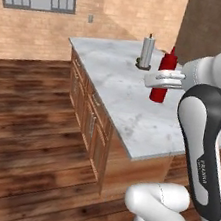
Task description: Move the ketchup and shaker from the cabinet to the dining counter.
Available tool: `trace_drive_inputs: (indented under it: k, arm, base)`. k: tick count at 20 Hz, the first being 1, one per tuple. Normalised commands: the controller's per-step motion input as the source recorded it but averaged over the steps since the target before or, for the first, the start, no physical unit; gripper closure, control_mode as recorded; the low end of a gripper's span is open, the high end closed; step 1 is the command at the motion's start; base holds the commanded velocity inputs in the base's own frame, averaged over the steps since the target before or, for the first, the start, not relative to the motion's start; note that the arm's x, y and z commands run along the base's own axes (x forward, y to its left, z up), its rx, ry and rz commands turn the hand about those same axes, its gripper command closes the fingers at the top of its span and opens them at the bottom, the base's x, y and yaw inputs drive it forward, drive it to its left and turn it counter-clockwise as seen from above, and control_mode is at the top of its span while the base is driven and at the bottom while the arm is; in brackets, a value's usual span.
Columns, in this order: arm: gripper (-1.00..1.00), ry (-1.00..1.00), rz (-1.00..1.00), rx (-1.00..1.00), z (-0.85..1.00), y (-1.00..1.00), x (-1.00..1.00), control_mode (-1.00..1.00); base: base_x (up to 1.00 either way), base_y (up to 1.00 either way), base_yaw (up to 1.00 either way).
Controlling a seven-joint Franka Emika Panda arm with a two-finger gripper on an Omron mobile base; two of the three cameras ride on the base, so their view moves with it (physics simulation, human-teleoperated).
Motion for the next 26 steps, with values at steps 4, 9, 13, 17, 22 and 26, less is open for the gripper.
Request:
trace_drive_inputs:
  k: [4,9,13,17,22,26]
  arm:
    - [1.00,0.00,0.00,0.00,0.00,0.00,0.00,1.00]
    - [1.00,0.00,0.00,0.00,0.00,0.00,0.00,1.00]
    - [1.00,0.00,0.00,0.00,0.00,0.00,0.00,1.00]
    - [1.00,0.00,0.00,0.00,0.00,0.00,0.00,1.00]
    - [1.00,0.00,0.00,0.00,0.00,0.00,0.00,1.00]
    - [1.00,0.00,0.00,0.00,0.00,0.00,0.00,1.00]
  base:
    - [0.19,-0.82,0.00]
    - [0.19,-0.82,0.00]
    - [0.21,-0.79,0.01]
    - [0.22,-0.78,0.01]
    - [0.29,-0.71,0.06]
    - [0.32,-0.67,0.10]
